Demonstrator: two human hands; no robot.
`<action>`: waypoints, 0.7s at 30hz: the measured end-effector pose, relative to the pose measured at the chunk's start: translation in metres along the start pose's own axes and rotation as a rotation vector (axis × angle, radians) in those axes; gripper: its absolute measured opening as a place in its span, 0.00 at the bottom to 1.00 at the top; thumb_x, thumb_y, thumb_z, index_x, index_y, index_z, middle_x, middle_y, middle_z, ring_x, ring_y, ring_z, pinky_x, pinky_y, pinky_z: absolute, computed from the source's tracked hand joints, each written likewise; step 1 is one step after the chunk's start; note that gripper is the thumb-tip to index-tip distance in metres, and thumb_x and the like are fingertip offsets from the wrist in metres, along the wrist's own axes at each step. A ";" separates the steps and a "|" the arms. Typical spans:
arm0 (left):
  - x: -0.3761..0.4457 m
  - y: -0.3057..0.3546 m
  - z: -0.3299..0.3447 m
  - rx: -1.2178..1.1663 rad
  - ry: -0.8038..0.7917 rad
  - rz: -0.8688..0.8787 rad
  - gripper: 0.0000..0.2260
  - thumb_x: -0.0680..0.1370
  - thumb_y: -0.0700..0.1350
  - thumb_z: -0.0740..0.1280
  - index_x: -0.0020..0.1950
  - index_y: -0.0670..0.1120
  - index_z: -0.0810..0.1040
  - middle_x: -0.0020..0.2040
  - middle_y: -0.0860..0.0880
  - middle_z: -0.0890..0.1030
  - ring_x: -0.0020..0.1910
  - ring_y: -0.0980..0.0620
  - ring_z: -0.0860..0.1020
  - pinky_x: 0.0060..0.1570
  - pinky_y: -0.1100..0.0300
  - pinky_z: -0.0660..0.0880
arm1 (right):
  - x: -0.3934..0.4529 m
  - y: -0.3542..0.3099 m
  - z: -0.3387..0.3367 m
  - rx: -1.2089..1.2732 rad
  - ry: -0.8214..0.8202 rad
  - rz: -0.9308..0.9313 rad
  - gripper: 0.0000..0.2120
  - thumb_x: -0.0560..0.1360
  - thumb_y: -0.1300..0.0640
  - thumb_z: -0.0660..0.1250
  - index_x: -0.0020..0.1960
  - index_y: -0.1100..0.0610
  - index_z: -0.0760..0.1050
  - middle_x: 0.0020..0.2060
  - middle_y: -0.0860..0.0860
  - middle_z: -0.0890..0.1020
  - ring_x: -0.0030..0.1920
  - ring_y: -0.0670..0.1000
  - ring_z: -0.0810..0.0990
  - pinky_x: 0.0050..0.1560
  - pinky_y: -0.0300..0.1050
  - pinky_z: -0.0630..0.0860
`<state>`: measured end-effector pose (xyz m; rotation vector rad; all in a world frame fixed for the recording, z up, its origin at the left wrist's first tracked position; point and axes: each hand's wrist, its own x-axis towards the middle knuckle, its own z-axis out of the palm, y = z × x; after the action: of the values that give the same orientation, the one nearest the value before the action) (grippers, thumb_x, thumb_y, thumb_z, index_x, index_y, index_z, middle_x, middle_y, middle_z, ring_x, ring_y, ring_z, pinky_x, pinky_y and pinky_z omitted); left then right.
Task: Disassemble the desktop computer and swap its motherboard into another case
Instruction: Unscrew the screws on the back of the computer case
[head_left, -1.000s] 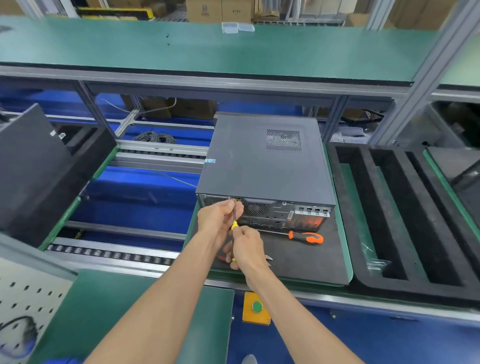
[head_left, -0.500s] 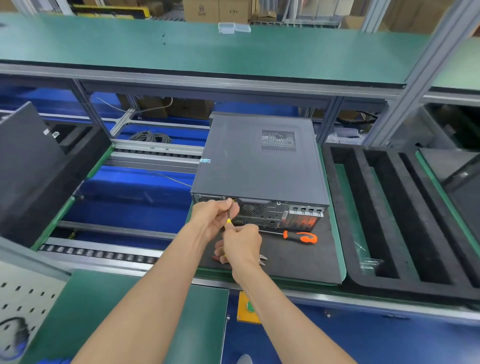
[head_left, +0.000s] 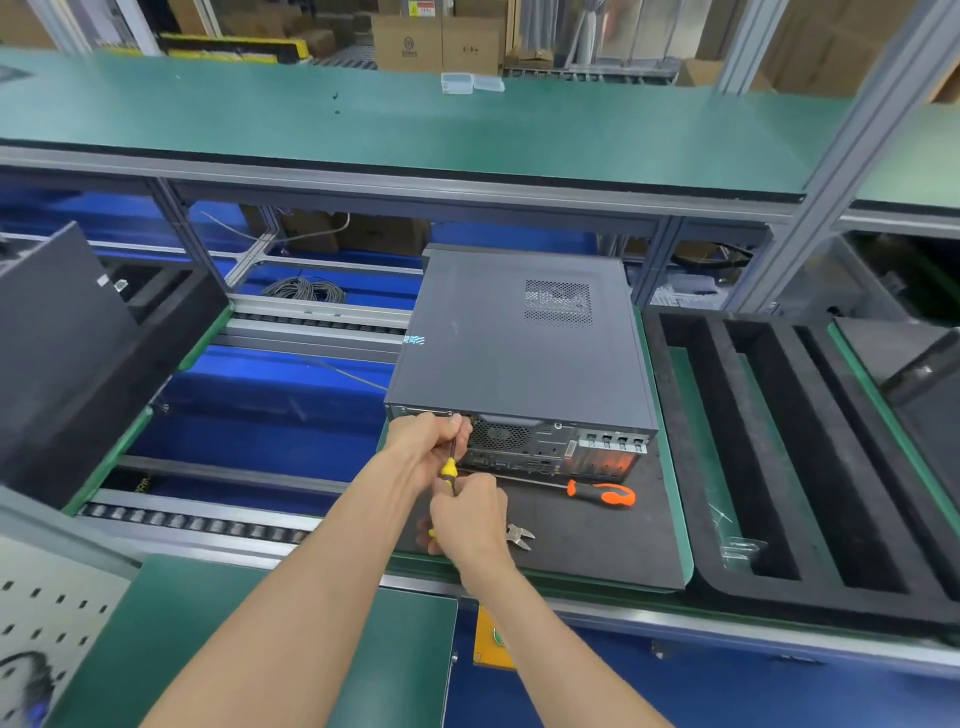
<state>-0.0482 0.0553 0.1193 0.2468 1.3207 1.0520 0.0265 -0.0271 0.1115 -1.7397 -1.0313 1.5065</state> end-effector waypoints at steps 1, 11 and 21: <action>0.001 0.000 0.000 0.008 0.000 -0.010 0.05 0.79 0.28 0.62 0.46 0.33 0.77 0.33 0.41 0.80 0.23 0.54 0.76 0.24 0.66 0.75 | 0.001 0.003 0.003 -0.075 0.036 -0.043 0.09 0.78 0.56 0.64 0.46 0.63 0.76 0.45 0.63 0.82 0.39 0.62 0.85 0.30 0.52 0.82; 0.002 0.005 0.000 -0.125 -0.013 -0.064 0.06 0.79 0.26 0.62 0.53 0.31 0.77 0.42 0.38 0.80 0.26 0.51 0.80 0.27 0.62 0.78 | 0.007 -0.004 -0.011 0.121 -0.154 0.093 0.08 0.77 0.60 0.70 0.46 0.66 0.80 0.38 0.62 0.85 0.34 0.59 0.86 0.30 0.48 0.82; -0.009 0.010 0.003 -0.179 -0.023 -0.087 0.06 0.78 0.25 0.61 0.50 0.33 0.76 0.50 0.36 0.79 0.37 0.47 0.80 0.28 0.62 0.79 | 0.006 -0.007 -0.029 0.293 -0.322 0.145 0.09 0.79 0.62 0.67 0.54 0.68 0.80 0.44 0.63 0.86 0.43 0.61 0.87 0.38 0.49 0.82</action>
<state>-0.0500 0.0556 0.1328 0.0658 1.1981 1.0827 0.0543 -0.0168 0.1191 -1.4219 -0.7957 1.9673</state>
